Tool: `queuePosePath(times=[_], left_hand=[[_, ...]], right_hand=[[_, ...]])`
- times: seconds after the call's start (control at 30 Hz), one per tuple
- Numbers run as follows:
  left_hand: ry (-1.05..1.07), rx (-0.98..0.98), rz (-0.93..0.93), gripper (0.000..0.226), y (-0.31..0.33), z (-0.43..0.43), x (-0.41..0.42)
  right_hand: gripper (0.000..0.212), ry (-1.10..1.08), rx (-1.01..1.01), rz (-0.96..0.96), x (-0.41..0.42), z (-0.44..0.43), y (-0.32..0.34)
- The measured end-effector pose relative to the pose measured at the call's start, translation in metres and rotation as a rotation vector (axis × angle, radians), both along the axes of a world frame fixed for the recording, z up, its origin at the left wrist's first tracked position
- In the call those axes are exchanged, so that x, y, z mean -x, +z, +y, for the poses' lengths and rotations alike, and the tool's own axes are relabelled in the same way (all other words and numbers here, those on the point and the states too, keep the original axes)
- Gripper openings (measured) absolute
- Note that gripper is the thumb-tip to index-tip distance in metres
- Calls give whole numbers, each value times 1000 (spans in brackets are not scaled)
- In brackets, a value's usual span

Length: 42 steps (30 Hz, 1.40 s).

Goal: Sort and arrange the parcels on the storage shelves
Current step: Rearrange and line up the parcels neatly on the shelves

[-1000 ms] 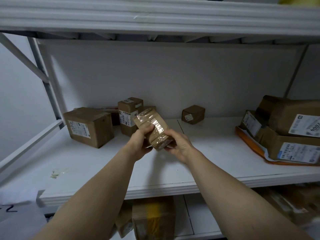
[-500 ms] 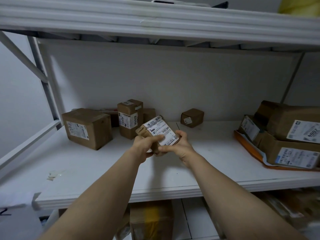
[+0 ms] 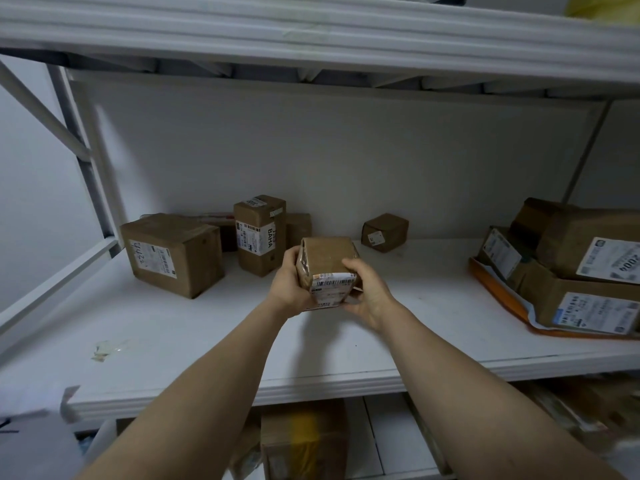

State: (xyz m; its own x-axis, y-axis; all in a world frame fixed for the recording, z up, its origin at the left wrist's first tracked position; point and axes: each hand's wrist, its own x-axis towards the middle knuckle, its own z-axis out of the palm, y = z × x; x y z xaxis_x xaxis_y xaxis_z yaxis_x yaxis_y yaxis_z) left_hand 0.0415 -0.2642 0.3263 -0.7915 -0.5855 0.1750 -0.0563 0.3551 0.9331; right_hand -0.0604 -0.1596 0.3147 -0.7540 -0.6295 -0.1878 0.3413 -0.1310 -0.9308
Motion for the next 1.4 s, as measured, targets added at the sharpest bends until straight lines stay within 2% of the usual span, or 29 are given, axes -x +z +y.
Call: queuePosePath(times=[0.1,0.2,0.27,0.3,0.37,0.53,0.6,0.73,0.83,0.93,1.0,1.1,1.17,1.2,1.27,1.33,1.4], left_hand=[[-65,-125,49,91,3,1,1],[-41,-28,18,103,2,-3,2],[-17,-53,5,100,2,-6,3],[-4,-84,-6,98,1,-9,4],[4,-205,-47,88,0,-14,5],[-84,-593,-166,45,4,-15,5],[-88,-664,-167,38,7,-13,7],[-44,-647,-223,58,6,-15,7],[-21,-650,-260,65,6,-17,9],[-65,-627,-315,69,8,-11,12],[-144,-619,-375,80,13,-6,12],[-217,-707,-356,97,17,-7,17],[-268,-800,-311,98,17,-7,21],[-287,-848,-270,93,17,-7,22],[-266,-866,-206,67,20,0,21],[-190,-808,-177,32,20,5,20],[-163,-740,-172,11,17,9,21]], right_hand=[[20,-12,22,-19,2,0,-2],[14,1,-6,2,5,-1,-5],[19,-10,-58,70,7,-1,-5],[28,-16,-80,104,8,-1,-5],[45,-11,-79,124,9,-1,-2],[41,53,-41,37,14,3,4],[37,77,-58,16,11,5,4],[38,136,-98,-42,6,8,6],[42,86,-172,-123,5,8,7],[50,90,-249,-195,4,9,5],[56,120,-279,-215,3,12,4],[57,134,-266,-248,2,20,6],[50,115,-270,-250,2,27,6],[48,106,-267,-257,3,30,5],[48,86,-232,-301,4,39,2],[53,56,-175,-357,4,49,-1],[57,27,-120,-388,2,63,-4]])
